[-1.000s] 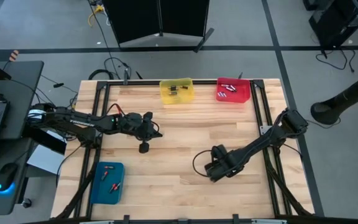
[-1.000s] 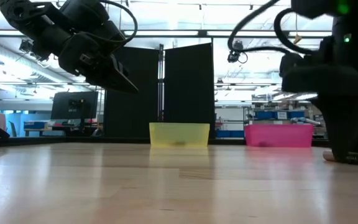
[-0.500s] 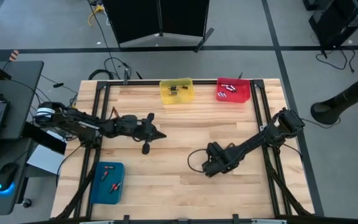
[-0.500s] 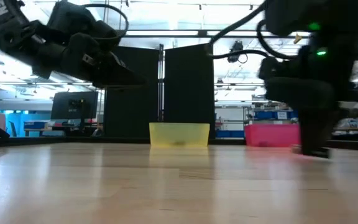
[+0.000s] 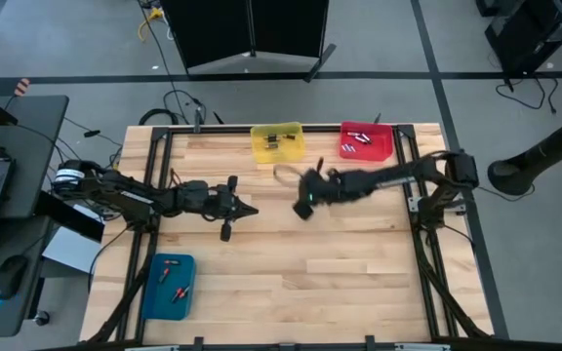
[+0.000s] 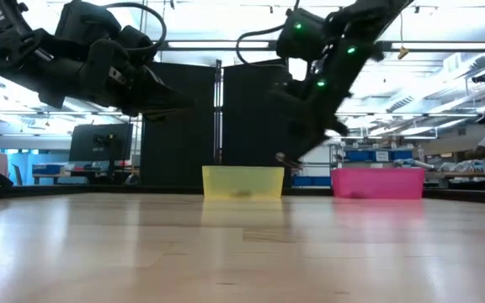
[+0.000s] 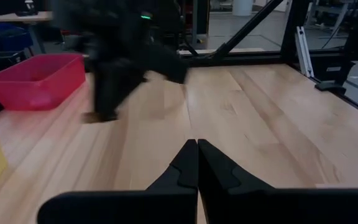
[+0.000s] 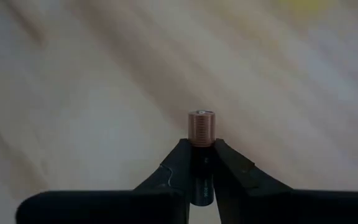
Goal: Sort batteries
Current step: Put the black-brown battery into the yellow bin
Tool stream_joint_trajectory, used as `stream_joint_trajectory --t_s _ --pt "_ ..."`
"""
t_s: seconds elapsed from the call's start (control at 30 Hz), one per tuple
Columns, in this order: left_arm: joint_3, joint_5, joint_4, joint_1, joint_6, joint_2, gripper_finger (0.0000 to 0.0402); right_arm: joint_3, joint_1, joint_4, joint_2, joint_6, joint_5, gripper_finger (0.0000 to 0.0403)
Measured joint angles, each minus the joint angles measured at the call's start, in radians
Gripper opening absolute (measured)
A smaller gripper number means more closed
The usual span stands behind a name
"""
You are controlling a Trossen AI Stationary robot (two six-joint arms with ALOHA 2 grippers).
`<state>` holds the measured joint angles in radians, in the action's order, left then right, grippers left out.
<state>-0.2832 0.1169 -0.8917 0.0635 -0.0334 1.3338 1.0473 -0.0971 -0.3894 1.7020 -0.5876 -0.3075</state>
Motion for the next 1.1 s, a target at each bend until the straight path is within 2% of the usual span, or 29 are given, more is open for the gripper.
stream_joint_trajectory --t_s 0.13,0.27,0.5,0.83,1.0,1.1 --pt "0.0 0.0 -0.001 0.0 0.0 0.0 0.0006 0.002 -0.121 0.133 0.0 0.128 0.047 0.005" --pt "0.0 -0.007 -0.001 0.0 0.003 0.0 0.0006 0.079 -0.222 0.113 0.012 0.226 0.081 0.005" --pt "0.0 -0.018 0.005 0.0 0.013 0.0 0.0006 0.32 -0.335 -0.023 0.097 0.384 0.11 0.005" --pt "0.0 -0.028 0.004 0.0 0.014 0.0 0.0006 0.691 -0.391 -0.292 0.368 0.541 0.13 0.005" --pt "0.0 -0.029 0.005 0.0 0.015 -0.001 0.0006 0.813 -0.422 -0.383 0.482 0.571 0.136 0.005" --pt "0.0 -0.03 0.006 0.0 0.017 -0.001 0.0006 0.856 -0.441 -0.411 0.532 0.576 0.175 0.005"
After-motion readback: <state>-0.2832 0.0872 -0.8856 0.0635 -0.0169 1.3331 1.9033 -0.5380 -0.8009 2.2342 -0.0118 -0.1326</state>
